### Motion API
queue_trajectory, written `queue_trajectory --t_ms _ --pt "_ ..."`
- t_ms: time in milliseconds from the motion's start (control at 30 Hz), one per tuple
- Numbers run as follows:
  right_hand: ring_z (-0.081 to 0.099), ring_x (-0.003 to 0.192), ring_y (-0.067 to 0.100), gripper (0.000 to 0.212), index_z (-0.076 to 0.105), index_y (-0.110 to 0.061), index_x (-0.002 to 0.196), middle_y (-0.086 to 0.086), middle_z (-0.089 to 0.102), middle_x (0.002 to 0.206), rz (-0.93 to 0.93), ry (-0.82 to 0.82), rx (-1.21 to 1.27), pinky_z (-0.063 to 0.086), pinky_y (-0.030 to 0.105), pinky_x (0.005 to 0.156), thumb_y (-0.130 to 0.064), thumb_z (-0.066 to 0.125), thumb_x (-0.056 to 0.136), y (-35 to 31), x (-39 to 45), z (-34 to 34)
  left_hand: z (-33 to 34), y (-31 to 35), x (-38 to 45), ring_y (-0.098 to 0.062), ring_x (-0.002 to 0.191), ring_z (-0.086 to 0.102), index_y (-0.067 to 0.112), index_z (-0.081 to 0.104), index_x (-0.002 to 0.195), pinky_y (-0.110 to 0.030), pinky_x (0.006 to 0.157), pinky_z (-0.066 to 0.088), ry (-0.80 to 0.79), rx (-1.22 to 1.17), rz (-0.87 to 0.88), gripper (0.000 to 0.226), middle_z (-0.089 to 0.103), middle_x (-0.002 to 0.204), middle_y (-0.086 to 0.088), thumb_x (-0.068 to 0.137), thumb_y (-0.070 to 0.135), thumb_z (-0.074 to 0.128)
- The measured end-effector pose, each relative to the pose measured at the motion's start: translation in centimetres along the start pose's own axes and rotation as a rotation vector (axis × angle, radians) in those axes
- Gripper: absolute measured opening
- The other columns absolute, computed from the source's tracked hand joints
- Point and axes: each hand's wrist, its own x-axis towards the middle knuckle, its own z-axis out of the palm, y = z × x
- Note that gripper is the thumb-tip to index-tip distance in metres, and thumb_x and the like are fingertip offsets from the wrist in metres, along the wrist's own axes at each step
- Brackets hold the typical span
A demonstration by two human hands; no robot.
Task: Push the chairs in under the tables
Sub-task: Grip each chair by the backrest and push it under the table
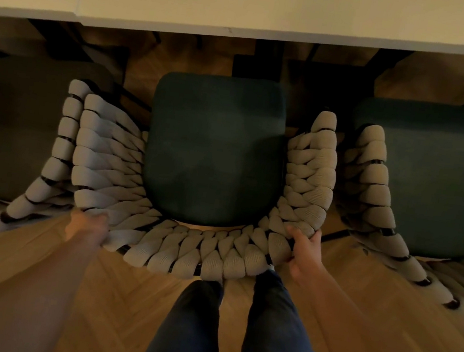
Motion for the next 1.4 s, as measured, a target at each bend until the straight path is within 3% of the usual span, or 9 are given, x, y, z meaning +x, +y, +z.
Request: queue_trajectory --t_ms 133,300,500,733,867,1100,1400 --pt "0.051 0.113 0.023 0.061 0.035 -0.028 0.147 0.003 0.051 0.129 -0.005 0.015 0.002 0.047 0.043 0.092 -0.008 0.061 0.096 -0.1 -0.1 0.3 -0.1 0.0 -0.1 -0.045 0.106 0.056 0.01 0.034 0.144 -0.054 0.087 0.052 -0.009 0.019 0.016 0.062 0.053 0.128 -0.027 0.092 0.032 0.06" --pt "0.051 0.111 0.023 0.06 0.036 -0.025 0.147 0.005 0.052 0.129 -0.023 0.038 0.003 0.048 0.043 0.089 -0.008 0.061 0.096 -0.2 -0.1 0.3 0.0 -0.1 -0.1 -0.045 0.105 0.058 0.011 0.037 0.141 -0.057 0.087 0.053 -0.021 -0.007 0.051 0.061 0.054 0.129 -0.025 0.09 0.032 0.062" --pt "0.054 0.096 0.018 0.055 0.041 -0.021 0.144 0.004 0.053 0.122 -0.055 0.067 -0.004 0.048 0.033 0.07 -0.008 0.061 0.095 -0.3 -0.2 0.2 0.1 -0.5 -0.2 -0.045 0.103 0.059 0.011 0.034 0.144 -0.056 0.086 0.054 -0.029 0.009 0.09 0.063 0.055 0.128 -0.025 0.091 0.034 0.061" --pt "0.053 0.109 0.022 0.056 0.04 -0.022 0.145 0.003 0.053 0.126 -0.064 0.07 -0.016 0.048 0.042 0.088 -0.01 0.063 0.094 0.0 0.0 -0.1 0.1 -0.7 0.7 -0.046 0.105 0.059 0.013 0.031 0.147 -0.056 0.085 0.054 -0.04 0.06 0.154 0.068 0.056 0.128 -0.024 0.09 0.039 0.058" --pt "0.053 0.108 0.022 0.057 0.04 -0.022 0.145 0.003 0.053 0.124 -0.081 0.096 -0.027 0.048 0.04 0.086 -0.011 0.063 0.094 -0.2 0.1 -0.6 0.1 0.3 0.3 -0.045 0.1 0.062 0.013 0.03 0.147 -0.055 0.082 0.056 -0.066 0.064 0.199 0.066 0.056 0.127 -0.024 0.092 0.037 0.058" --pt "0.052 0.109 0.023 0.059 0.038 -0.021 0.146 0.004 0.052 0.124 -0.066 0.1 -0.044 0.049 0.044 0.09 -0.01 0.064 0.094 -0.7 0.6 -0.8 0.5 0.5 -0.5 -0.046 0.11 0.055 0.009 0.029 0.148 -0.055 0.089 0.052 -0.052 0.073 0.197 0.068 0.051 0.133 -0.027 0.093 0.038 0.058" --pt "0.053 0.109 0.026 0.058 0.036 -0.022 0.145 0.007 0.052 0.127 -0.03 0.061 -0.051 0.05 0.05 0.093 -0.011 0.063 0.095 -1.2 1.3 -2.0 1.1 0.5 -2.0 -0.047 0.113 0.054 0.01 0.024 0.151 -0.053 0.088 0.051 -0.064 0.038 0.139 0.066 0.047 0.137 -0.027 0.096 0.03 0.055"
